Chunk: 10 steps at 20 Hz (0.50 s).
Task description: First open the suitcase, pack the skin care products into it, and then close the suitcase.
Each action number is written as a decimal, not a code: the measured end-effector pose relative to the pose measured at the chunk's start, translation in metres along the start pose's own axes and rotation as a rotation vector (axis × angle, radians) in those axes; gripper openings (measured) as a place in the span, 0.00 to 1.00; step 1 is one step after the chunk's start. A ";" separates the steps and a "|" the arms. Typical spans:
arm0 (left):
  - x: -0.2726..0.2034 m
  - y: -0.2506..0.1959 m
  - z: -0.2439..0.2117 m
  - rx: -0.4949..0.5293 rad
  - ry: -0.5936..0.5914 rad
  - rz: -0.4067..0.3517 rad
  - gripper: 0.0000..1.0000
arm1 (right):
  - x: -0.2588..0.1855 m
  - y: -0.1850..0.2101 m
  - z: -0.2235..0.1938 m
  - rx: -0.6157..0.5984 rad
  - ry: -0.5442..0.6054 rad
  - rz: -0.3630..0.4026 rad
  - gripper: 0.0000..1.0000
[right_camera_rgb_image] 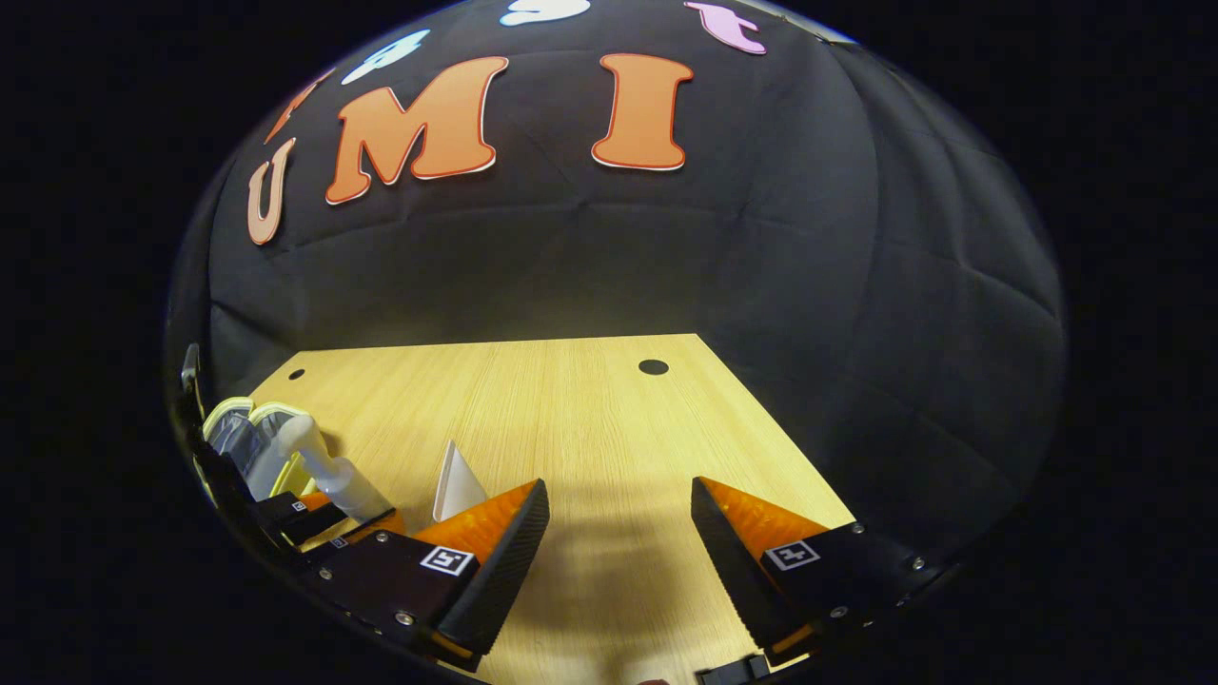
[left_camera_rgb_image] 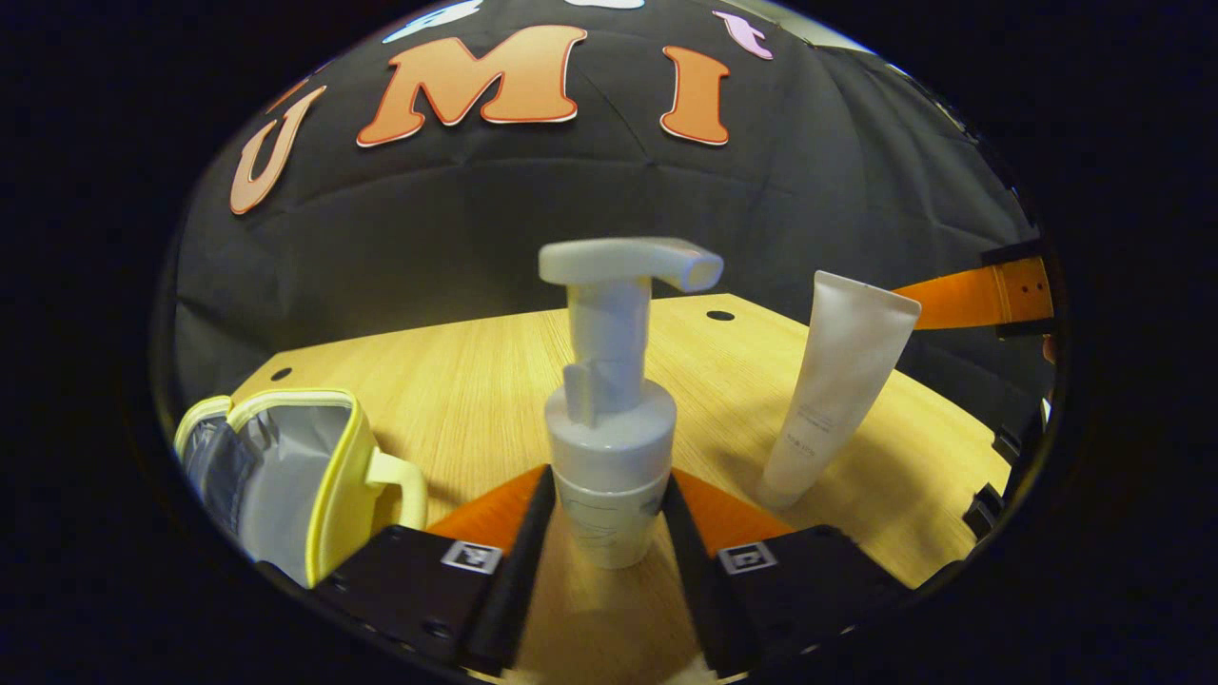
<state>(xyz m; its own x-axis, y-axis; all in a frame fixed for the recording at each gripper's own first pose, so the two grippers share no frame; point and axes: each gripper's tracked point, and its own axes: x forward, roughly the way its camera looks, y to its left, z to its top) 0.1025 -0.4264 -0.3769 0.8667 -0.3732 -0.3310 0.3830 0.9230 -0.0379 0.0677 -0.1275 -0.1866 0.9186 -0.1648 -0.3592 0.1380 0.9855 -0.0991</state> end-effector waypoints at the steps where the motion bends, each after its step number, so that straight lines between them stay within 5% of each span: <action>1: 0.001 -0.001 -0.001 0.007 0.006 -0.002 0.61 | -0.002 0.001 0.000 -0.004 0.000 0.001 0.96; 5: -0.011 -0.007 0.015 -0.078 0.038 -0.051 0.60 | -0.013 0.010 0.006 0.018 -0.012 0.039 0.96; 10: -0.050 0.010 0.067 -0.050 0.018 -0.072 0.60 | -0.033 0.040 0.025 0.027 -0.047 0.115 0.95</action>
<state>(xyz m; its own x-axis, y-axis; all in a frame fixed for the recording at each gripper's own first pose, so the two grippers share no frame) 0.0841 -0.4047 -0.2975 0.8315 -0.4376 -0.3422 0.4274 0.8974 -0.1090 0.0518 -0.0819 -0.1550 0.9453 -0.0495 -0.3223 0.0406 0.9986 -0.0343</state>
